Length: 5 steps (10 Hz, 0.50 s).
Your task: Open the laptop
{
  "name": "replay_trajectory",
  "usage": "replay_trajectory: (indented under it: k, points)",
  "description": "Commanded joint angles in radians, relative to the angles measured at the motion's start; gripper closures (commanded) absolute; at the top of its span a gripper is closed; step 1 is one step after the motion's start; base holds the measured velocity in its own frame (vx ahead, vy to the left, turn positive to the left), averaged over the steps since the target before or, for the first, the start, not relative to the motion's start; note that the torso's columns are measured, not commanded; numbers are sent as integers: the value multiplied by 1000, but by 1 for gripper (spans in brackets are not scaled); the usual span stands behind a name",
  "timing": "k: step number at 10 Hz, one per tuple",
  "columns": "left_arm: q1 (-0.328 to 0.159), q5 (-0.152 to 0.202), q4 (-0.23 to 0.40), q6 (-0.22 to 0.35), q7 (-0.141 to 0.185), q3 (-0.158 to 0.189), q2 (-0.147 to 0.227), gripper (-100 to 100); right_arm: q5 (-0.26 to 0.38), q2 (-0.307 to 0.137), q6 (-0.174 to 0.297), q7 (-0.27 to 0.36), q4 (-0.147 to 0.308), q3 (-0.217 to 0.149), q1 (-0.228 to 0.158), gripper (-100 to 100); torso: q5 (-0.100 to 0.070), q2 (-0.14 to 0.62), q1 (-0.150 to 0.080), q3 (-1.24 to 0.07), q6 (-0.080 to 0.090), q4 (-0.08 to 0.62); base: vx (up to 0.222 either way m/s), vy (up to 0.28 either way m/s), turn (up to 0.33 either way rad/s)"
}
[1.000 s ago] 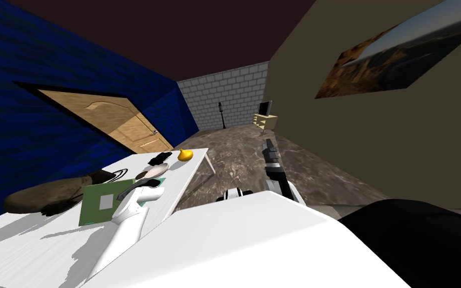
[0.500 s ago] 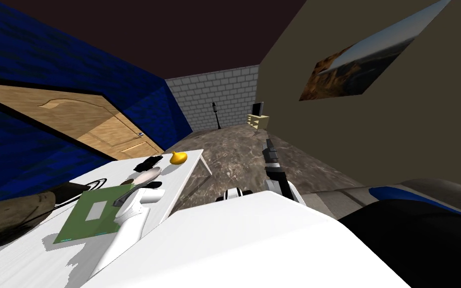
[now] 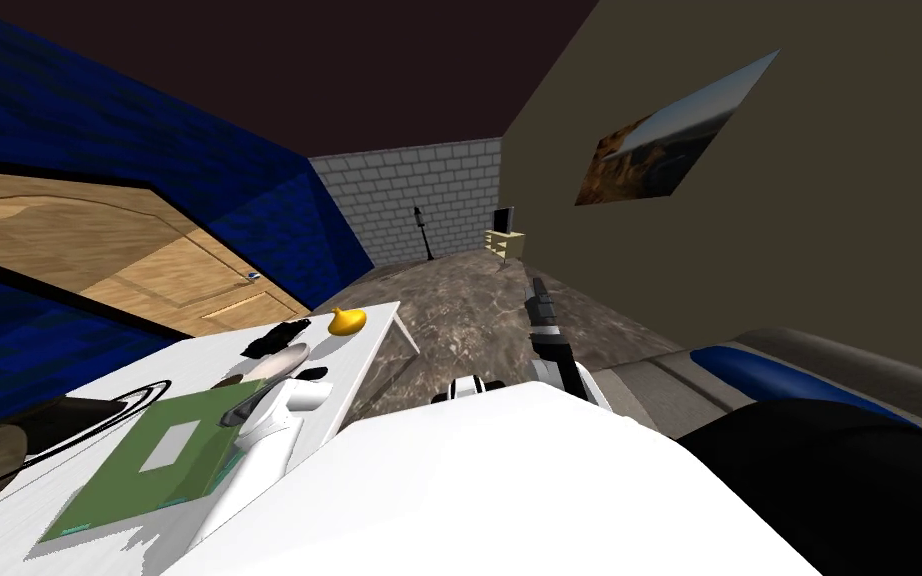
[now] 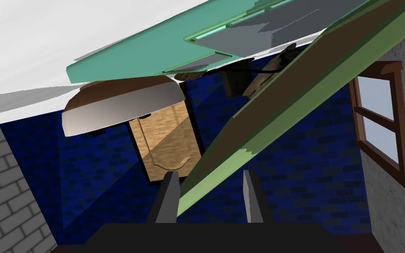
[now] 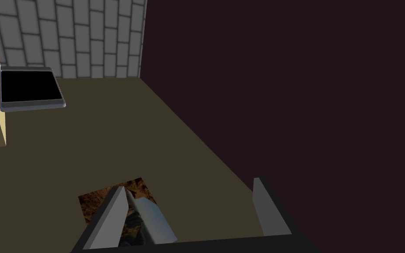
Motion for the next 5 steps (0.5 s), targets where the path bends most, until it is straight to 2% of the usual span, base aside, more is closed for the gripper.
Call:
replay_trajectory:
  k: [1, 2, 5]
  points:
    - [-25, 33, -27, 32, -61, 14, 24, -100, 0, 0, 0, 0, 0, 0, 0, 0, -7, 1, -7, -1, 2, 2, -42, -26, 3]
    - [-25, 33, -27, 32, -61, 14, 24, -100, 0, 0, 0, 0, 0, 0, 0, 0, -13, 1, -15, -2, 5, 3, -28, -20, 6]
    - [-51, 67, -54, 63, -123, 28, 48, -100, 0, 0, 0, 0, 0, 0, 0, 0, -17, 0, -20, -3, 7, 4, -28, -21, -21]
